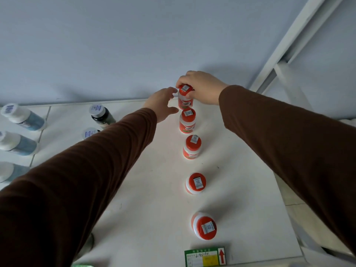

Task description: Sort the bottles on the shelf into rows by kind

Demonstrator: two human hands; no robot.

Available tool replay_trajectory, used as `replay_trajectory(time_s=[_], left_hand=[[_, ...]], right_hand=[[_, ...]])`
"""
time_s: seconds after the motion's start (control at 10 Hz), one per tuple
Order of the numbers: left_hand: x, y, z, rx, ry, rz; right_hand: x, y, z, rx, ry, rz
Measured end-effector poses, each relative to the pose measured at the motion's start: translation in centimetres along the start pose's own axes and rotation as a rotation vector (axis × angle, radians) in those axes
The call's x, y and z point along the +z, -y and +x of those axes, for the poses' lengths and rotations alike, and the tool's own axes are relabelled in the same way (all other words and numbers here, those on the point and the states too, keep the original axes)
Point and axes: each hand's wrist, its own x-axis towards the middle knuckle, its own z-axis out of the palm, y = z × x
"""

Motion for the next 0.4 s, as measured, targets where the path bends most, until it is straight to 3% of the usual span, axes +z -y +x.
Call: replay_trajectory(time_s=[0.2, 0.4], left_hand=[[-1.1, 1.4, -0.7, 0.002, 0.059, 0.314], [-2.6, 1.5, -2.5, 0.014, 0.034, 0.350]], right_hand=[[1.5, -0.7, 0.0, 0.002, -0.015, -0.028], [1.0, -0.2, -0.5, 0.060, 0.004, 0.003]])
